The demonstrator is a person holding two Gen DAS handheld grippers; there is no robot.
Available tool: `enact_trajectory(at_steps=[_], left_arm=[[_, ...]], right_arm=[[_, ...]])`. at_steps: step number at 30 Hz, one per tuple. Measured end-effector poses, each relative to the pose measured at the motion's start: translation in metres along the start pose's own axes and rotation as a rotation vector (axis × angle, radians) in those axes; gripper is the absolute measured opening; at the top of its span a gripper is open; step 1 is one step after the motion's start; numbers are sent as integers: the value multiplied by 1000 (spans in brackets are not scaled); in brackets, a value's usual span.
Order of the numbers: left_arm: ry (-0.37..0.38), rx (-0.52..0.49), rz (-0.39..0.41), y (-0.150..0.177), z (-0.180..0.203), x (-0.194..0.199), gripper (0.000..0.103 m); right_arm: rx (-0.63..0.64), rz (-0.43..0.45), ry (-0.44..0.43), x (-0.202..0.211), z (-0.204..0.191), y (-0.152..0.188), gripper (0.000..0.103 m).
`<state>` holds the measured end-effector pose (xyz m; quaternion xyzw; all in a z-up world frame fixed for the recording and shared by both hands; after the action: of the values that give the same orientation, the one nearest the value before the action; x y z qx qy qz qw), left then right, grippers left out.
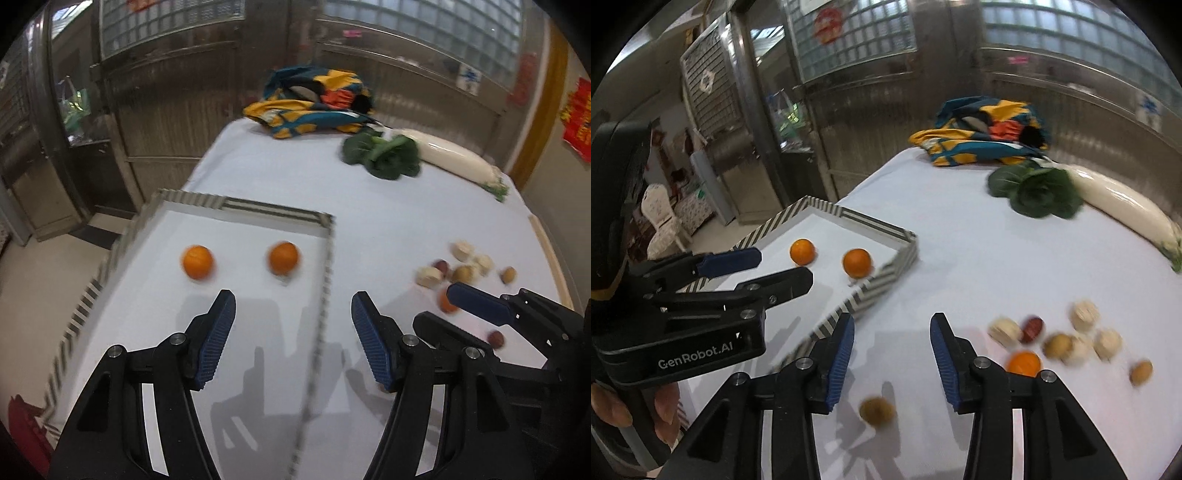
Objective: Organize fruits
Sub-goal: 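Withdraw both grippers from the tray toward the remaining fruit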
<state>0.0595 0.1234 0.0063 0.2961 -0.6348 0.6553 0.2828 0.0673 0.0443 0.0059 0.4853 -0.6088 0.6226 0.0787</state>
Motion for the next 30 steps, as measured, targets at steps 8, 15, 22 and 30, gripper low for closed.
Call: enact_trajectory(at_steps=[8,15,22,30], left_arm=[[45,-25,-11,21,35,4,66],[57,-65,-19,38,52,4,66],[108,-86,-30,55,72,2,66],[92,-142,7,54,88,1,66]], right_arm=[[-70,33,58,36,39,36,43],[-166,50,132,62,84,66,43],[-256,104,141,81,114,83,44],[-300,86,220,82,144,98,45]])
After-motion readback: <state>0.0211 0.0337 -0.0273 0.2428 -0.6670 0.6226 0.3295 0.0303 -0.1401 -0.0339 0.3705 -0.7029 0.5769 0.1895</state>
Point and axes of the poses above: each gripper's, at about its wrist camera, not at the fingertips, and x roughly against the way its jaws point, z to its right, y to its underside, the point moved 10 cm from there along -x, roughly the way its jaws point, and after that the axes turned 5 degrees about -x, right-handed, at the moved point
